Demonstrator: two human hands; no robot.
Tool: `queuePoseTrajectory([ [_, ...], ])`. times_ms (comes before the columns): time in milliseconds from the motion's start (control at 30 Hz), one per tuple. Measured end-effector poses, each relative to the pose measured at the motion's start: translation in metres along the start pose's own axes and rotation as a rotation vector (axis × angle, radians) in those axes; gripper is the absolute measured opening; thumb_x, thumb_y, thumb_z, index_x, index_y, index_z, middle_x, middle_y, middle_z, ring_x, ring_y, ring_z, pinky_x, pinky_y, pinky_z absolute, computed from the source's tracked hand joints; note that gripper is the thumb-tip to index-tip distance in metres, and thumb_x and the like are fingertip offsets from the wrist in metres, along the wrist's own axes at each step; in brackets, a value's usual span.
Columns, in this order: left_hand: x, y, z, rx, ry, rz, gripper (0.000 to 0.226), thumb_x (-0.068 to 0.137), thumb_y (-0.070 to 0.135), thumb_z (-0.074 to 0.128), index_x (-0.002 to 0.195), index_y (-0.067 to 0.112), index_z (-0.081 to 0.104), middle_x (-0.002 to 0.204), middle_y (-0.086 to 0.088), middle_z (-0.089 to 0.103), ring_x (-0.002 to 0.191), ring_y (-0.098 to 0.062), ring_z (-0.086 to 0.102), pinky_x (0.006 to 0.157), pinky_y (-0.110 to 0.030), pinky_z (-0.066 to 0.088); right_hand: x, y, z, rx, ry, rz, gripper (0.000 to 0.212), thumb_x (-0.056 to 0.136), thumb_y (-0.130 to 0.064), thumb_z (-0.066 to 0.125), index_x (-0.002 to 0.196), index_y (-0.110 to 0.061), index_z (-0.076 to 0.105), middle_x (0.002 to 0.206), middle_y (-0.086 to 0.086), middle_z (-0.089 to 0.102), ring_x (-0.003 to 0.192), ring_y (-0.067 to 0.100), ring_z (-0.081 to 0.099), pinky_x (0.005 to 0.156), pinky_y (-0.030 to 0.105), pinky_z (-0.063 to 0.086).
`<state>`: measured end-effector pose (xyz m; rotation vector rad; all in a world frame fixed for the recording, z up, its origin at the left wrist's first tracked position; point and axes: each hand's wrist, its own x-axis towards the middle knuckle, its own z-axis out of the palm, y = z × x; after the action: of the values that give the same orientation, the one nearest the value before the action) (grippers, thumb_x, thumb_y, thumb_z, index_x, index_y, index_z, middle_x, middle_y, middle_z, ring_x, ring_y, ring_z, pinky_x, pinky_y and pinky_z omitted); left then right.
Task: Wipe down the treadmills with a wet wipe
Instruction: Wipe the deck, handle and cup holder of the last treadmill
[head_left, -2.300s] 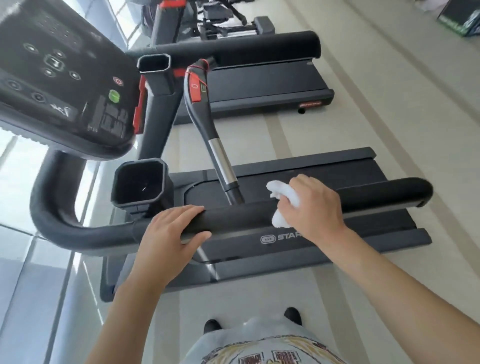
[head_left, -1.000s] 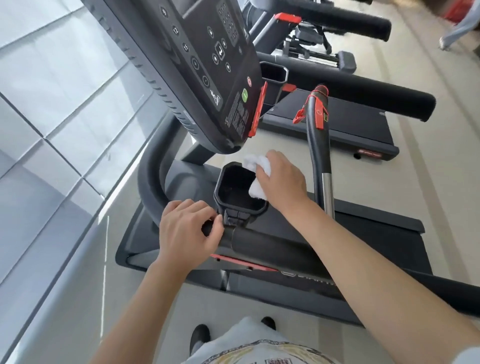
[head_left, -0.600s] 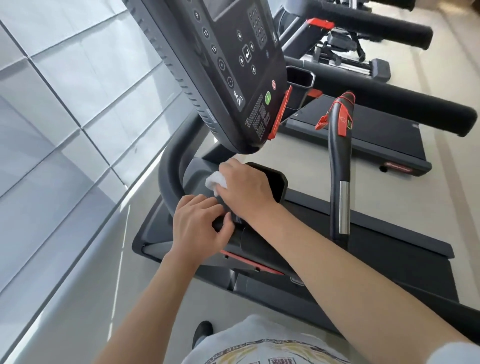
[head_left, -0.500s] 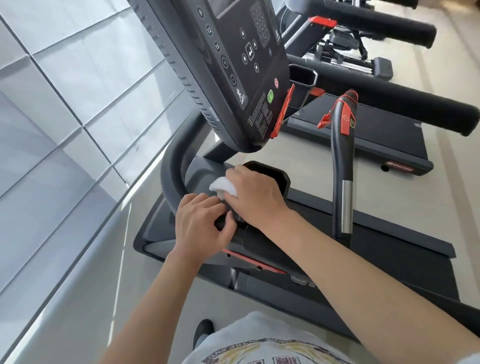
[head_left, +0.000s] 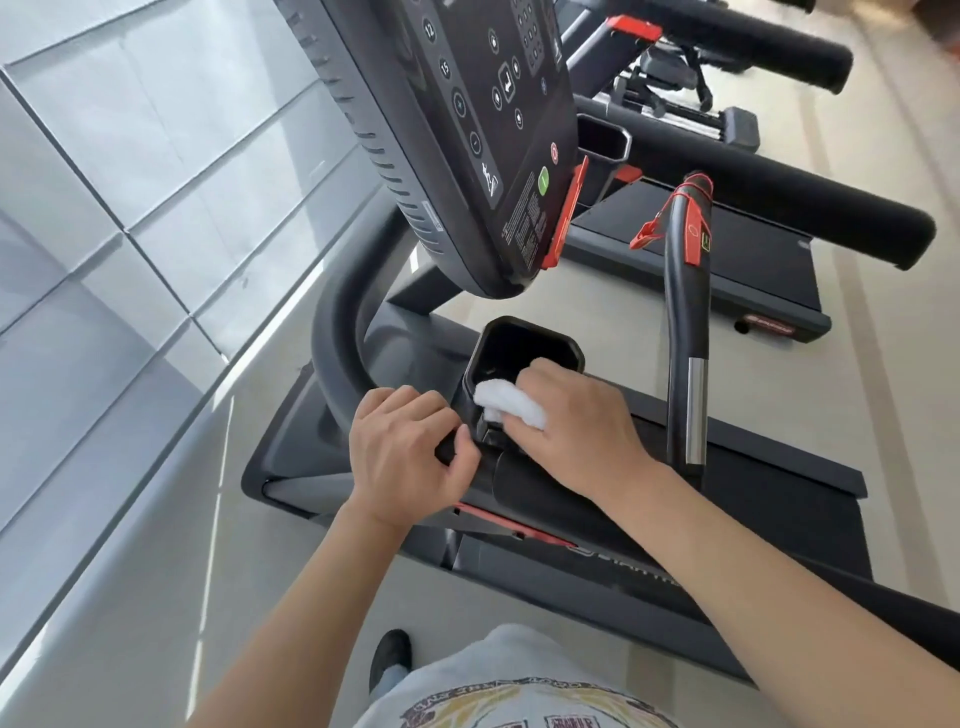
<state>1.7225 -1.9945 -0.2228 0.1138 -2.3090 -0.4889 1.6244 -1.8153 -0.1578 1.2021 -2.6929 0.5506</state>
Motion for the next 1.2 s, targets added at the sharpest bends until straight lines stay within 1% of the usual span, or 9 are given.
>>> queuePoseTrajectory([
  [167, 0.001, -0.001, 0.000, -0.035, 0.041, 0.008, 0.038, 0.091, 0.025, 0.053, 0.054, 0.017, 0.049, 0.055, 0.005, 0.047, 0.054, -0.021, 0.038, 0.061, -0.038, 0.037, 0.042, -0.048, 0.030, -0.025, 0.043, 0.029, 0.025, 0.092, -0.039, 0.070, 0.095, -0.016, 0.061, 0.088, 0.001, 0.058, 0.072, 0.026, 0.062, 0.051, 0.037, 0.047],
  [300, -0.001, -0.001, -0.002, -0.025, 0.006, 0.020, 0.034, 0.088, 0.020, 0.058, 0.055, 0.017, 0.052, 0.057, 0.006, 0.048, 0.055, -0.021, 0.040, 0.064, -0.038, 0.039, 0.034, -0.042, 0.022, -0.027, 0.000, -0.050, 0.026, 0.094, -0.041, 0.066, 0.099, -0.016, 0.059, 0.089, 0.000, 0.058, 0.074, 0.027, 0.062, 0.052, 0.034, 0.041],
  [433, -0.002, -0.003, -0.003, 0.002, -0.030, 0.015, 0.030, 0.087, 0.020, 0.059, 0.057, 0.018, 0.058, 0.062, 0.006, 0.058, 0.058, -0.020, 0.047, 0.069, -0.035, 0.040, 0.000, -0.009, -0.006, -0.046, -0.056, 0.069, 0.026, 0.093, -0.050, 0.049, 0.087, -0.025, 0.045, 0.081, -0.009, 0.044, 0.065, 0.018, 0.046, 0.055, 0.033, 0.033],
  [600, -0.001, -0.002, 0.000, -0.003, -0.004, 0.006, 0.029, 0.084, 0.020, 0.060, 0.055, 0.019, 0.056, 0.060, 0.007, 0.056, 0.057, -0.019, 0.045, 0.065, -0.037, 0.039, -0.028, 0.010, -0.020, -0.065, -0.066, 0.129, 0.027, 0.093, -0.036, 0.061, 0.084, -0.028, 0.036, 0.077, -0.011, 0.039, 0.061, 0.015, 0.041, 0.053, 0.031, 0.032],
  [767, -0.001, -0.002, -0.002, 0.002, -0.036, 0.004, 0.030, 0.085, 0.020, 0.059, 0.056, 0.018, 0.056, 0.060, 0.006, 0.056, 0.057, -0.020, 0.044, 0.065, -0.040, 0.040, 0.020, -0.010, 0.010, -0.121, -0.103, 0.197, 0.030, 0.093, -0.053, 0.054, 0.089, -0.025, 0.062, 0.080, -0.009, 0.048, 0.072, 0.022, 0.052, 0.059, 0.033, 0.035],
  [933, 0.000, 0.002, -0.007, 0.011, -0.053, 0.001, 0.030, 0.086, 0.018, 0.059, 0.056, 0.017, 0.055, 0.057, 0.007, 0.050, 0.056, -0.019, 0.040, 0.065, -0.037, 0.037, 0.049, -0.015, 0.007, -0.112, -0.303, 0.239, 0.030, 0.097, -0.051, 0.052, 0.081, -0.026, 0.059, 0.084, -0.004, 0.059, 0.087, 0.029, 0.060, 0.069, 0.035, 0.037],
  [1033, -0.002, 0.003, -0.010, 0.011, -0.075, -0.010, 0.030, 0.087, 0.019, 0.060, 0.057, 0.018, 0.056, 0.058, 0.007, 0.050, 0.057, -0.019, 0.041, 0.067, -0.038, 0.039, 0.025, -0.016, -0.007, -0.082, -0.282, 0.148, 0.026, 0.102, -0.043, 0.046, 0.095, -0.038, 0.071, 0.081, -0.012, 0.052, 0.081, 0.018, 0.053, 0.069, 0.035, 0.040],
  [1100, -0.002, 0.005, -0.011, 0.008, -0.085, -0.023, 0.030, 0.087, 0.019, 0.060, 0.057, 0.018, 0.056, 0.058, 0.008, 0.050, 0.058, -0.019, 0.043, 0.068, -0.039, 0.040, -0.001, -0.013, -0.019, -0.063, -0.192, 0.149, 0.017, 0.100, -0.036, 0.052, 0.088, -0.039, 0.064, 0.073, -0.009, 0.044, 0.069, 0.017, 0.047, 0.063, 0.034, 0.035],
  [1200, 0.001, 0.009, -0.010, 0.020, -0.069, -0.047, 0.030, 0.084, 0.017, 0.060, 0.055, 0.018, 0.052, 0.056, 0.008, 0.044, 0.056, -0.019, 0.040, 0.068, -0.038, 0.040, -0.029, -0.010, -0.024, -0.094, -0.081, 0.214, 0.028, 0.096, -0.033, 0.060, 0.078, -0.028, 0.039, 0.069, -0.007, 0.038, 0.060, 0.020, 0.042, 0.056, 0.033, 0.029],
])
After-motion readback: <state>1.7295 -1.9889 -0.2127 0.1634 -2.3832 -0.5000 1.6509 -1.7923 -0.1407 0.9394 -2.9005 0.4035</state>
